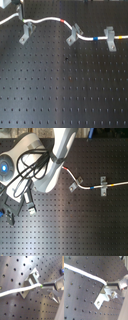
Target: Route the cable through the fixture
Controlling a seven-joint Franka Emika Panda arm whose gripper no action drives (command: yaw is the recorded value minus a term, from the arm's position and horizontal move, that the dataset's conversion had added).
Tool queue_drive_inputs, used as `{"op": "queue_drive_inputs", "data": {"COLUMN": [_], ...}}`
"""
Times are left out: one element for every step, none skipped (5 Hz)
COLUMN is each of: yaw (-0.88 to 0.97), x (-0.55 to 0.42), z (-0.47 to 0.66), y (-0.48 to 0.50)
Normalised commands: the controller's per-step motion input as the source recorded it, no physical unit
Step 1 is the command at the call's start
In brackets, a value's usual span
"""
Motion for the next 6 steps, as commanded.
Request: {"op": "queue_drive_inputs", "data": {"yaw": [0.33, 0.52, 0.59, 0.63, 0.04, -0.25], "x": [0.299, 0.192, 0.122, -0.012, -0.161, -0.316], "z": [-0.01, 0.00, 0.00, 0.01, 0.12, 0.11], "y": [0.169, 0.020, -0.062, -0.013, -0.112, -0.208]}}
